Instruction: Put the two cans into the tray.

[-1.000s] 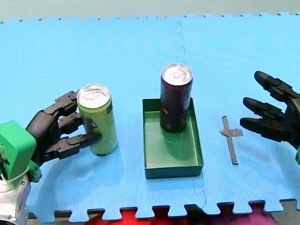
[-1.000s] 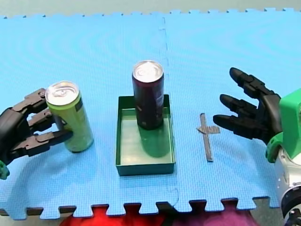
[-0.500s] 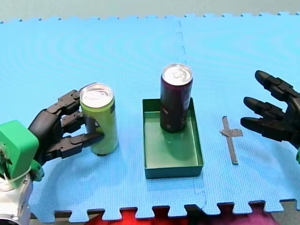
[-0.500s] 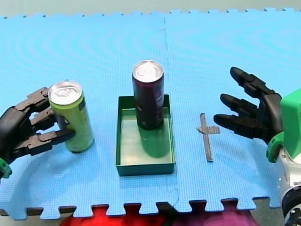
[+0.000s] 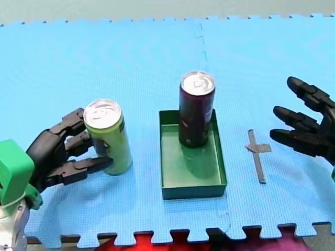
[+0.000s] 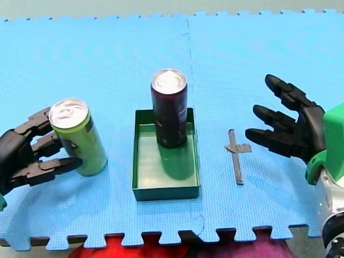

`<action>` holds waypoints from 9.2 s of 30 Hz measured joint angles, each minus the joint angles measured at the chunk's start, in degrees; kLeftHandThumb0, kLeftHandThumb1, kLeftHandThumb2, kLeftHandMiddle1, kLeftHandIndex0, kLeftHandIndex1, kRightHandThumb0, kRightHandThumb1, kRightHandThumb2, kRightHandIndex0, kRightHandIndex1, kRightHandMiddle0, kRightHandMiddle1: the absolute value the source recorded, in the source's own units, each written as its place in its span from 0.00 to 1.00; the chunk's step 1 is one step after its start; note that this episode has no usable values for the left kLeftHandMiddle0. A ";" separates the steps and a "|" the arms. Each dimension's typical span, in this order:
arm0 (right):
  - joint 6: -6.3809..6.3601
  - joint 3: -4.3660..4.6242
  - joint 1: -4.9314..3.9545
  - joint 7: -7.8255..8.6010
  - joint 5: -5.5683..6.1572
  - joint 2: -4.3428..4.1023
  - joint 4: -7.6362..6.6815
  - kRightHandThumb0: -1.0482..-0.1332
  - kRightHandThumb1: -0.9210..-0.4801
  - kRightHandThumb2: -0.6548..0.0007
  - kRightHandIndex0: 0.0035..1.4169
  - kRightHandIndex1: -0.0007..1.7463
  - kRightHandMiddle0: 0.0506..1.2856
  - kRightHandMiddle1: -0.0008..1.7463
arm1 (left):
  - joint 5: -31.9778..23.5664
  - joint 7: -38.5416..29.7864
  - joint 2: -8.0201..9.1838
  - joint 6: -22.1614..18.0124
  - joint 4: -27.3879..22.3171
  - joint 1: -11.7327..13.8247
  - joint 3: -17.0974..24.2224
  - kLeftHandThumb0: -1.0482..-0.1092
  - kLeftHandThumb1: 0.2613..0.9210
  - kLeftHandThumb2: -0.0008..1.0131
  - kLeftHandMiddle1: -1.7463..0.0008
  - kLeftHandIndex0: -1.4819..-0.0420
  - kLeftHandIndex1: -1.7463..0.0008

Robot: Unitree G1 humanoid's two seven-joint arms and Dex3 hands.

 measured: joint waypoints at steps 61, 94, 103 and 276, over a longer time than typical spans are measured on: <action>-1.15 -0.20 0.19 0.25 -0.50 -1.62 0.29 0.25 0.60 1.00 0.36 0.00 0.24 0.00 | 5.08 14.11 -3.44 -3.65 7.14 -1.23 -0.18 0.08 0.55 0.00 1.00 0.96 1.00; -1.22 -0.26 0.16 0.42 -0.54 -1.93 0.51 0.26 0.60 1.00 0.37 0.00 0.24 0.00 | 2.52 4.15 -2.63 -0.40 9.82 -4.97 0.55 0.10 0.54 0.00 1.00 0.97 1.00; -1.33 -0.33 0.16 0.53 -0.50 -1.95 0.51 0.26 0.60 1.00 0.37 0.00 0.25 0.00 | 2.72 5.07 -2.86 -0.55 9.69 -5.24 0.44 0.11 0.54 0.00 1.00 0.97 1.00; -1.52 -0.08 0.95 -0.08 -0.69 -1.09 0.54 0.26 0.51 1.00 0.36 0.00 0.26 0.00 | -13.79 19.24 -17.92 27.73 -40.47 10.41 2.99 0.71 0.77 0.00 1.00 0.14 1.00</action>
